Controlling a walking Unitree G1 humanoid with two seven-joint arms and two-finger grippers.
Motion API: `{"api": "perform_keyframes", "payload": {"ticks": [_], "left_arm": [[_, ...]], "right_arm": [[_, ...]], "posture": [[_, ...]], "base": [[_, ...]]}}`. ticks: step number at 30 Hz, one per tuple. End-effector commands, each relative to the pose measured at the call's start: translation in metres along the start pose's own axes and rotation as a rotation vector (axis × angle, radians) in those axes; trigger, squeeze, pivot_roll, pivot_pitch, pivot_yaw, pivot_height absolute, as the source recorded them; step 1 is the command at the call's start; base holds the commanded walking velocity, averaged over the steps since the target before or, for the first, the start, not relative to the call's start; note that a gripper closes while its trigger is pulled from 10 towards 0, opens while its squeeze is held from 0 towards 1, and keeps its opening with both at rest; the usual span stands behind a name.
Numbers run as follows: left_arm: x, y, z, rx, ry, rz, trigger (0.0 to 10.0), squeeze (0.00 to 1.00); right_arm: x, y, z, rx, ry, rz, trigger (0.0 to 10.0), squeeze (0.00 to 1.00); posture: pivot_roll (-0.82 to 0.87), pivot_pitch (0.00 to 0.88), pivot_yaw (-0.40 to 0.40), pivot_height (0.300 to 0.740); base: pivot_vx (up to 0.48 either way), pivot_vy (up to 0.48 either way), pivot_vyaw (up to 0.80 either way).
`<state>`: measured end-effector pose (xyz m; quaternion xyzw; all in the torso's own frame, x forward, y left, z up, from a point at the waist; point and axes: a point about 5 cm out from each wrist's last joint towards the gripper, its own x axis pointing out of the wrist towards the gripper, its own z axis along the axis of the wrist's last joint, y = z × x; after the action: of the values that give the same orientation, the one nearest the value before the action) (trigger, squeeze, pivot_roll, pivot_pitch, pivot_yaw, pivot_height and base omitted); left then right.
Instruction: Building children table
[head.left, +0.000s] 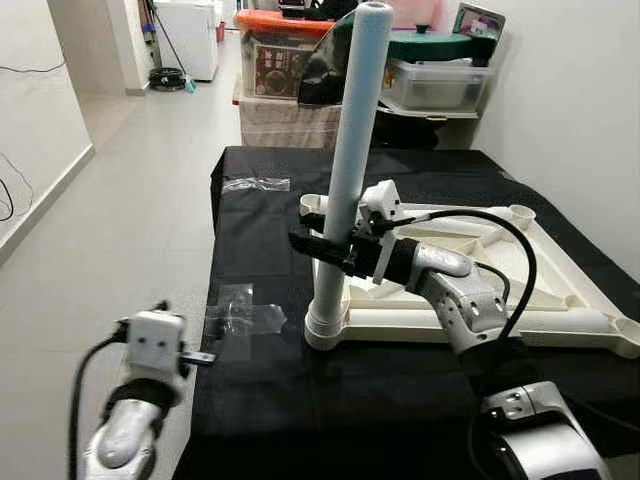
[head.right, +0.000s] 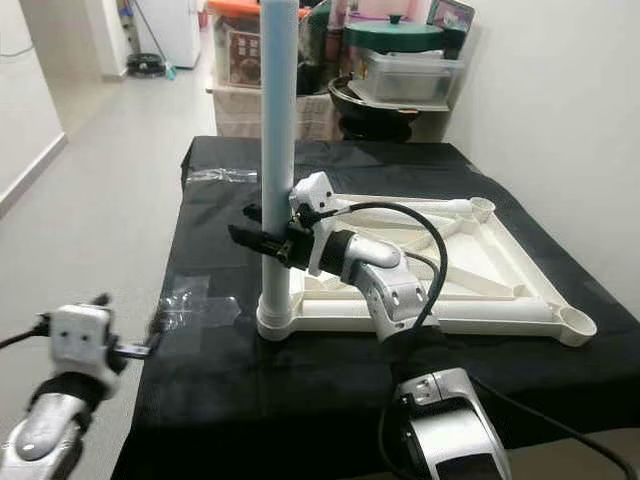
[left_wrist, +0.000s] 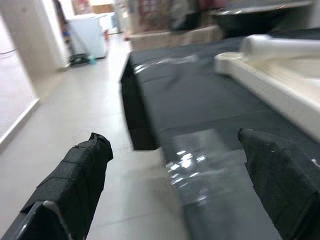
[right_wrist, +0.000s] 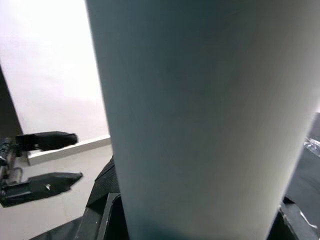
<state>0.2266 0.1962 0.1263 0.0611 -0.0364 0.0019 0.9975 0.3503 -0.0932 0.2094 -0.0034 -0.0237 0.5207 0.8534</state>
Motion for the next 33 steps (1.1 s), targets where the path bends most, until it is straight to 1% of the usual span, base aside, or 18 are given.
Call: {"api": "perform_keyframes", "payload": {"ticks": [1,2,3,4,5,6,7,9,11,12,14,16,20,22,23,25,30,33], "left_arm": [[-0.004,-0.001,-0.005,-0.009,0.025,-0.025,10.0,0.0],[-0.01,-0.009,-0.009,-0.016,0.041,-0.083,10.0,0.0],[-0.01,-0.009,-0.009,-0.016,0.041,-0.083,10.0,0.0],[-0.016,-0.022,-0.011,-0.023,0.051,-0.157,10.0,0.0],[-0.016,-0.022,-0.011,-0.023,0.051,-0.157,10.0,0.0],[-0.021,-0.034,-0.012,-0.034,0.058,-0.223,10.0,0.0],[-0.025,-0.042,-0.012,-0.047,0.062,-0.27,10.0,0.0],[-0.025,-0.042,-0.012,-0.047,0.062,-0.27,10.0,0.0],[-0.026,-0.049,-0.011,-0.062,0.064,-0.308,10.0,0.0],[-0.025,-0.054,-0.01,-0.077,0.064,-0.353,10.0,0.0],[-0.025,-0.054,-0.01,-0.077,0.064,-0.353,10.0,0.0],[-0.022,-0.053,-0.009,-0.078,0.062,-0.363,10.0,0.0],[-0.019,-0.053,-0.009,-0.076,0.06,-0.364,10.0,0.0],[-0.016,-0.053,-0.006,-0.085,0.05,-0.373,10.0,0.0],[-0.016,-0.053,-0.006,-0.085,0.05,-0.373,10.0,0.0],[-0.014,-0.056,-0.004,-0.092,0.042,-0.386,10.0,0.0],[-0.014,-0.058,-0.002,-0.094,0.035,-0.394,10.0,0.0],[-0.014,-0.059,-0.001,-0.096,0.032,-0.399,10.0,0.0]], "right_arm": [[-0.001,0.001,-0.035,0.14,0.107,-0.06,10.0,0.0],[0.0,-0.006,-0.034,0.181,0.075,-0.171,10.0,0.0],[0.0,-0.006,-0.034,0.181,0.075,-0.171,10.0,0.0],[0.001,-0.009,-0.035,0.2,0.056,-0.265,10.0,0.0],[0.001,-0.009,-0.035,0.2,0.056,-0.265,10.0,0.0],[0.001,-0.009,-0.037,0.226,0.043,-0.327,10.0,0.0],[0.0,-0.005,-0.039,0.241,0.036,-0.353,10.0,0.0],[0.0,-0.005,-0.039,0.241,0.036,-0.353,10.0,0.0],[-0.002,0.002,-0.044,0.26,0.031,-0.373,10.0,0.0],[-0.013,0.011,-0.053,0.243,0.043,-0.473,10.0,0.0],[-0.013,0.011,-0.053,0.243,0.043,-0.473,10.0,0.0],[-0.023,0.014,-0.057,0.182,0.071,-0.566,10.0,0.0],[-0.027,0.015,-0.059,0.165,0.104,-0.614,10.0,0.0],[-0.031,0.016,-0.065,0.178,0.18,-0.72,10.0,0.0],[-0.031,0.016,-0.065,0.178,0.18,-0.72,10.0,0.0],[-0.033,0.011,-0.072,0.214,0.241,-0.846,10.0,0.0],[-0.031,0.012,-0.073,0.183,0.287,-0.879,10.0,0.0],[-0.024,0.02,-0.071,0.14,0.325,-0.86,10.0,0.0]], "posture": [[0.13,0.0,-0.101,0.74],[0.13,0.0,-0.097,0.74],[0.13,0.0,-0.097,0.74],[0.13,0.0,-0.098,0.74],[0.13,0.0,-0.098,0.74],[0.13,0.0,-0.099,0.74],[0.12,0.0,-0.096,0.74],[0.12,0.0,-0.096,0.74],[0.12,0.0,-0.094,0.74],[0.11,0.0,-0.083,0.74],[0.11,0.0,-0.083,0.74],[0.1,0.0,-0.077,0.74],[0.1,0.0,-0.071,0.74],[0.09,0.0,-0.065,0.74],[0.09,0.0,-0.065,0.74],[0.1,0.0,-0.071,0.74],[0.1,0.0,-0.074,0.74],[0.1,0.0,-0.077,0.74]], "base": [[0.0,0.0,0.0],[0.0,0.0,0.0],[0.0,0.0,0.0],[0.0,0.0,0.0],[0.0,0.0,0.0],[0.0,0.0,0.0],[0.0,0.0,0.0],[0.0,0.0,0.0],[0.0,0.0,0.0],[0.0,0.0,0.0],[0.0,0.0,0.0],[0.0,0.0,0.0],[0.0,0.0,0.0],[0.0,0.0,0.0],[0.0,0.0,0.0],[0.0,0.0,0.0],[0.0,0.0,0.0],[0.0,0.0,0.0]]}}
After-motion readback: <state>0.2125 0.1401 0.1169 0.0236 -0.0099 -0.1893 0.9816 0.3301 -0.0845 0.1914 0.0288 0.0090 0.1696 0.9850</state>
